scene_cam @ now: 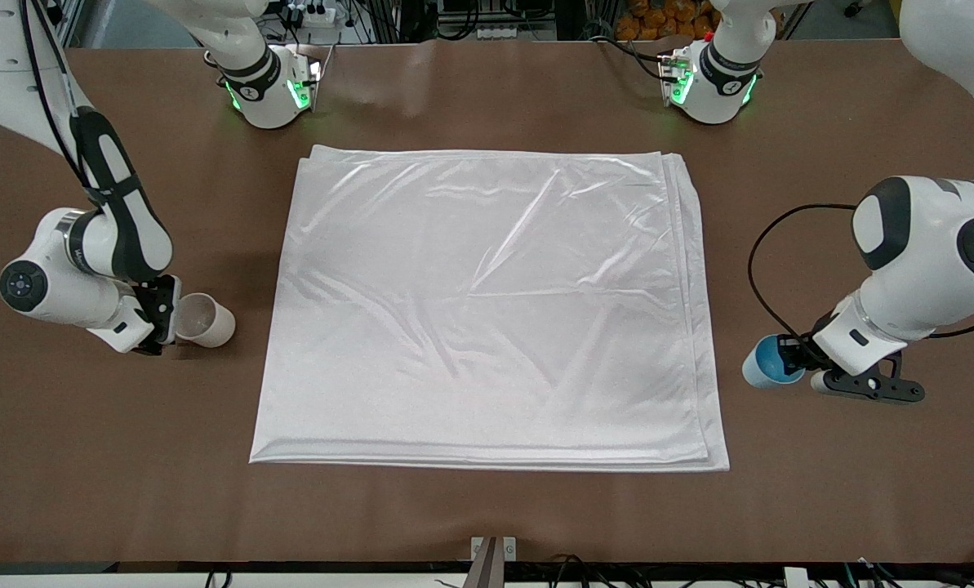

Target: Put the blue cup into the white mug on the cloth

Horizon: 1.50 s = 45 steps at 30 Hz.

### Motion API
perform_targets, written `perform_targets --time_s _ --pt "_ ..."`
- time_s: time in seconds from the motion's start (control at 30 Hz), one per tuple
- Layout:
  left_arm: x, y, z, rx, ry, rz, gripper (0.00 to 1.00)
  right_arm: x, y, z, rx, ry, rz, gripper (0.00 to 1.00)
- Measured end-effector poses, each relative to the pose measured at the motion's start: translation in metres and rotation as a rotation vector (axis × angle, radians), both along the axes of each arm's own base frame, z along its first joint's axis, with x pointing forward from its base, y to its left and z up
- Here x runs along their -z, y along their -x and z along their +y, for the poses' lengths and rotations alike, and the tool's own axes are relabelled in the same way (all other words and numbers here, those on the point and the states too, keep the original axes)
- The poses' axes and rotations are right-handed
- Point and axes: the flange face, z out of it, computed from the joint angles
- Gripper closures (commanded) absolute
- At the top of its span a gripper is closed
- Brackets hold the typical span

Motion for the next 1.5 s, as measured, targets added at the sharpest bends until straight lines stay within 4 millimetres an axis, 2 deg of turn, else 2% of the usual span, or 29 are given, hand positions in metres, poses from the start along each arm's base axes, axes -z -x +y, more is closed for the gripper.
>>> perform_targets --time_s 0.1,0.17,0.4,0.57,0.7,0.87,1.03,1.13,1.33,1.5 --pt "-0.008 -0.002 0.0 0.007 -0.012 -0.004 1.0 0.0 0.002 -0.005 0.009 -0.001 0.007 0.32" --pt "-0.011 -0.003 -0.001 0.009 -0.013 -0.006 1.0 0.001 0.003 -0.006 0.012 -0.002 0.016 0.44" --pt "-0.016 -0.003 -0.012 0.025 -0.008 -0.01 1.0 0.002 0.005 -0.004 0.01 -0.006 0.032 0.71" --pt "-0.021 -0.003 -0.025 0.042 0.0 -0.019 1.0 0.002 0.005 -0.004 0.009 -0.007 0.032 0.98" --pt "-0.025 -0.002 -0.035 0.051 0.005 -0.02 1.0 -0.003 0.0 -0.001 0.006 -0.007 0.02 1.0" --pt "-0.034 0.0 -0.052 0.031 0.011 0.003 1.0 -0.019 -0.01 0.007 -0.01 -0.009 -0.014 1.0" --pt "-0.042 0.008 -0.086 0.018 0.011 0.043 1.0 -0.049 -0.021 0.028 -0.042 -0.017 -0.055 1.0" --pt "-0.043 0.013 -0.1 -0.002 0.011 0.061 1.0 -0.072 -0.022 0.034 -0.049 -0.017 -0.065 1.0" --pt "-0.043 0.017 -0.115 -0.031 0.013 0.075 1.0 -0.109 -0.018 0.022 -0.03 -0.012 -0.072 1.0" --pt "-0.042 0.02 -0.124 -0.05 0.015 0.078 1.0 -0.131 -0.017 0.005 -0.002 -0.011 -0.058 1.0"
